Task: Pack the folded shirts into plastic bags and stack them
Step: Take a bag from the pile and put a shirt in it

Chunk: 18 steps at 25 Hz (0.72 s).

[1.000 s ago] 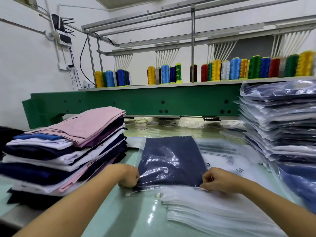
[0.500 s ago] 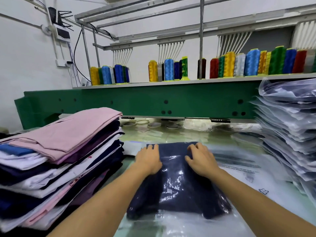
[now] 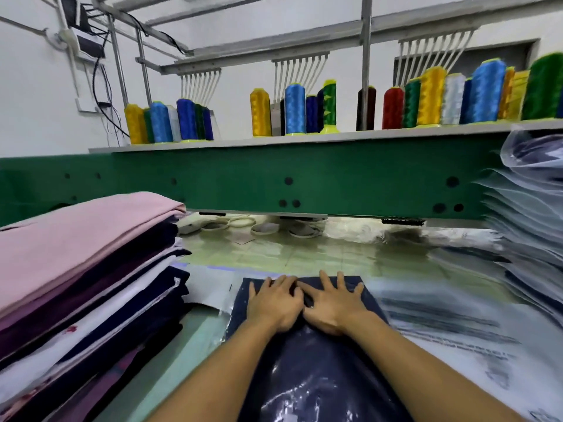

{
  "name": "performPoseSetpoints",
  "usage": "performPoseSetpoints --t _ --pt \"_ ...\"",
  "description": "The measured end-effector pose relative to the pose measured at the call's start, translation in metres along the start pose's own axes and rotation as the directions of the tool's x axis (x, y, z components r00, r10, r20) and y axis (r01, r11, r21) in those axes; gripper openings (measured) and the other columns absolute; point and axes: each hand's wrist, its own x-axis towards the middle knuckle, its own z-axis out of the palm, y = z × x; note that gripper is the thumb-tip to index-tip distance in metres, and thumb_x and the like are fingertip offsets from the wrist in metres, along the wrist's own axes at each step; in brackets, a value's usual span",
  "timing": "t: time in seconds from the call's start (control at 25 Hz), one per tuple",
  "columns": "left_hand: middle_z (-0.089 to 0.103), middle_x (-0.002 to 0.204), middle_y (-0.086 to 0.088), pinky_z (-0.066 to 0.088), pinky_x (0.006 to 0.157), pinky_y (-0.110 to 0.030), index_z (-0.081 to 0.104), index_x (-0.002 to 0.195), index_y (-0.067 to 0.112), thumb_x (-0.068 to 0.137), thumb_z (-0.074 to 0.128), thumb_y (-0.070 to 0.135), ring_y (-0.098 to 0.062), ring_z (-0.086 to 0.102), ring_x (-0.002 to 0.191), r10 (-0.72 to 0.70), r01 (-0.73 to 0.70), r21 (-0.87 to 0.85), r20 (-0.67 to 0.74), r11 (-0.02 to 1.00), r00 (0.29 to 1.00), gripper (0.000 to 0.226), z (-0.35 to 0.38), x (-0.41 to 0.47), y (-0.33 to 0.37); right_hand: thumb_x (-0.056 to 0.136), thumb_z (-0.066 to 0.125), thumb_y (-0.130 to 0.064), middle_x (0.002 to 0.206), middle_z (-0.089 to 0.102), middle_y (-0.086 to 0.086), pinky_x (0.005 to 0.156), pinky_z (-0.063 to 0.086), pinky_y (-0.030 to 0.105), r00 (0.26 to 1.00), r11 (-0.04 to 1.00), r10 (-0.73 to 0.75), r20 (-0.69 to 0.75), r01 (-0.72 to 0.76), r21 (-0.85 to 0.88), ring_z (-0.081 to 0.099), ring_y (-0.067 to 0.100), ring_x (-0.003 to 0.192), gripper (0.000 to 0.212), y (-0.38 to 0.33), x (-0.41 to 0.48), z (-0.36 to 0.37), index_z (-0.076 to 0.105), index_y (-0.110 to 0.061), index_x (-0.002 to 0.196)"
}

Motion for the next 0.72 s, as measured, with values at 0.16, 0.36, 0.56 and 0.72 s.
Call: performPoseSetpoints --t 0.16,0.36,0.56,0.72 --pt "0.020 0.167 0.010 -0.005 0.123 -0.053 0.029 0.155 0.042 0.097 0.012 0.064 -0.025 0.008 0.155 -0.062 0.066 0.061 -0.062 0.996 0.996 0.065 0.009 -0.005 -0.003 0.067 0.009 -0.094 0.170 -0.005 0.001 0.120 -0.006 0.059 0.998 0.998 0.062 0.015 -0.062 0.021 -0.008 0.031 0.156 0.096 0.012 -0.004 -0.003 -0.002 -0.055 0.154" --pt "0.013 0.169 0.004 -0.003 0.125 -0.046 0.020 0.160 0.035 0.093 0.011 0.076 -0.026 0.001 0.156 -0.105 0.113 0.109 -0.075 0.988 0.992 0.079 0.002 -0.028 -0.023 0.089 0.009 -0.081 0.170 -0.006 0.000 0.125 0.000 0.048 0.992 0.991 0.126 -0.010 -0.125 0.052 -0.008 0.030 0.156 0.081 0.027 -0.028 -0.009 0.000 -0.043 0.160" --pt "-0.004 0.170 -0.002 0.000 0.124 -0.053 0.002 0.162 0.022 0.090 0.007 0.081 -0.032 -0.005 0.156 -0.245 0.229 0.219 0.050 0.949 0.968 0.093 -0.028 -0.058 -0.037 0.104 0.011 -0.046 0.170 0.004 0.008 0.121 -0.003 0.061 0.945 0.921 0.319 -0.076 -0.328 -0.210 -0.007 0.039 0.154 0.064 0.027 -0.061 -0.028 0.008 -0.018 0.162" --pt "0.004 0.170 -0.005 0.005 0.123 -0.055 0.008 0.162 0.020 0.096 0.021 0.073 -0.034 0.003 0.155 -0.175 0.180 0.198 -0.044 0.964 0.984 0.085 -0.045 -0.093 -0.023 0.103 0.027 -0.034 0.169 0.009 0.011 0.120 0.001 0.064 0.962 0.949 0.179 -0.205 -0.224 -0.223 -0.003 0.044 0.153 0.063 -0.010 -0.091 -0.039 0.013 -0.015 0.161"
